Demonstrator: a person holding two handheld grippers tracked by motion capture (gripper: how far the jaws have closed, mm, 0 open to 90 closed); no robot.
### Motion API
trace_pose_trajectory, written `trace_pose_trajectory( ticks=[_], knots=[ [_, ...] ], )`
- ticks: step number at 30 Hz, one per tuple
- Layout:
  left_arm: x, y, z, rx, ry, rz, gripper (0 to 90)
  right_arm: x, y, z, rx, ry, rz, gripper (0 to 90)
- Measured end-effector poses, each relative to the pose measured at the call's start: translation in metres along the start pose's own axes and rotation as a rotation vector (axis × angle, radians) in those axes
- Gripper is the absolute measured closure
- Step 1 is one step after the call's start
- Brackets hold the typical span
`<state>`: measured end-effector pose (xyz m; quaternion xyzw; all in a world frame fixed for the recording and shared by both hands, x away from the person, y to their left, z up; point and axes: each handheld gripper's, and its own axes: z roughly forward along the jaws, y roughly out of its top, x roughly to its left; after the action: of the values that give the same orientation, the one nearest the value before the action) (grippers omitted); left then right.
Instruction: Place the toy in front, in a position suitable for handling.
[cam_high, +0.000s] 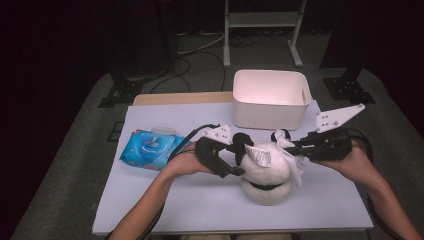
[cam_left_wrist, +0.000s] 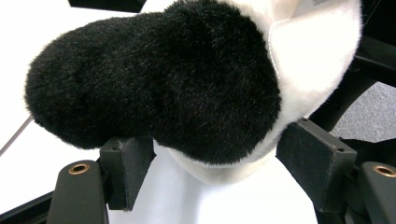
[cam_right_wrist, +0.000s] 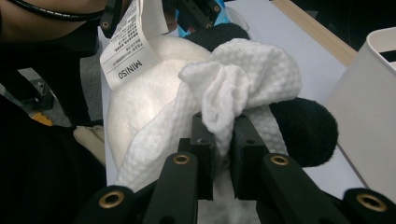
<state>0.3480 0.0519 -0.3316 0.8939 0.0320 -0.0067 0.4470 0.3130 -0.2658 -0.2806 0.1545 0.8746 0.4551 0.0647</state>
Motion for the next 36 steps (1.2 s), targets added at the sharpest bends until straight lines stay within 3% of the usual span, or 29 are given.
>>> trace_pose_trajectory(
  ticks=[11,15,17,21,26,36],
  knots=[
    [-0.002,-0.002,-0.027,0.004,0.046,0.006,26.8,0.001,0.01,0.022,-0.007,0.051,-0.015,80.6],
    [-0.001,-0.012,-0.023,-0.023,0.016,-0.025,22.0,0.002,0.01,0.025,-0.007,0.06,-0.019,80.6],
    [-0.002,-0.017,-0.016,-0.042,-0.019,-0.046,19.8,0.004,0.009,0.026,-0.008,0.067,-0.021,80.6],
    [-0.004,-0.019,-0.01,-0.065,-0.039,-0.044,18.7,0.009,0.009,0.027,-0.001,0.062,-0.031,80.6],
    [-0.007,-0.022,-0.009,-0.116,-0.054,-0.027,32.6,0.01,0.007,0.022,0.014,0.044,-0.039,80.6],
    [-0.01,-0.015,-0.012,-0.104,-0.056,0.005,36.0,-0.002,0.003,0.009,0.011,0.017,-0.002,80.6]
  ],
)
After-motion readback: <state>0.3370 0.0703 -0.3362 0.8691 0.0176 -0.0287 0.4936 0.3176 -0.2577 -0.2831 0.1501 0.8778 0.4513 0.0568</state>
